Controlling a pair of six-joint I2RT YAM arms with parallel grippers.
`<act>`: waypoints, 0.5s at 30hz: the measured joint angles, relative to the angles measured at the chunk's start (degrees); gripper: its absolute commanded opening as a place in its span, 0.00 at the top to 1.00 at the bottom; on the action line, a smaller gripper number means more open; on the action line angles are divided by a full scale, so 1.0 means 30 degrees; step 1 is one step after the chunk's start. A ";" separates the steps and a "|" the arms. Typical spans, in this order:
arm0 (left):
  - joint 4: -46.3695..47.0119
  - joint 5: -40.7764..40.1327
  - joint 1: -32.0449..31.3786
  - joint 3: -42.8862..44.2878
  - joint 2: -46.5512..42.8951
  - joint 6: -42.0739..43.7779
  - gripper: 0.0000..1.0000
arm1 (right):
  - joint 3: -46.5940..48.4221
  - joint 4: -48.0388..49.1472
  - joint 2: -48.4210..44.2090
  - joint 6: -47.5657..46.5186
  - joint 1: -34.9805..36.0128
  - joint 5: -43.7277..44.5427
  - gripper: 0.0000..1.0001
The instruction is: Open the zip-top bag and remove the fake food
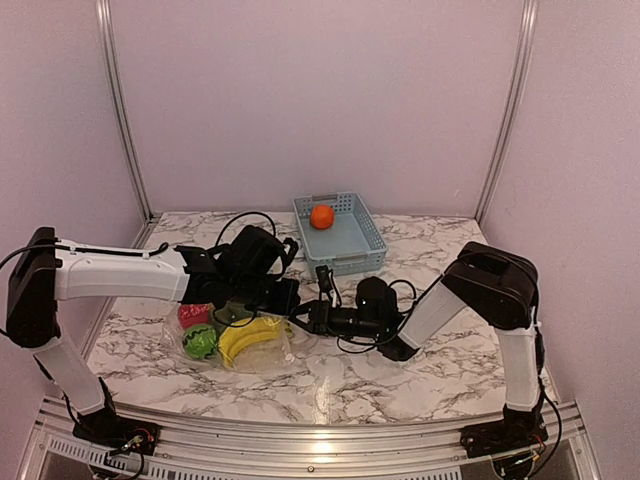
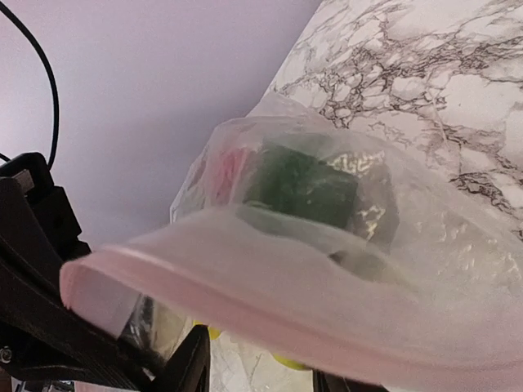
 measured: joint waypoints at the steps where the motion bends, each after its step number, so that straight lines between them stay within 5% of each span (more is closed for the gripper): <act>1: 0.0029 0.0015 0.0000 0.0000 -0.0007 0.0000 1.00 | 0.0262 -0.0109 0.0204 0.0095 0.0000 -0.0036 0.54; 11: 0.0481 0.0066 0.0051 -0.0291 -0.0007 0.0015 1.00 | 0.1348 -0.2535 0.0750 0.0357 0.0058 0.0226 0.30; 15: 0.0517 0.0255 0.0051 -0.0481 -0.0007 0.0051 1.00 | 0.1406 -0.3483 0.0765 0.0284 0.0066 0.0452 0.29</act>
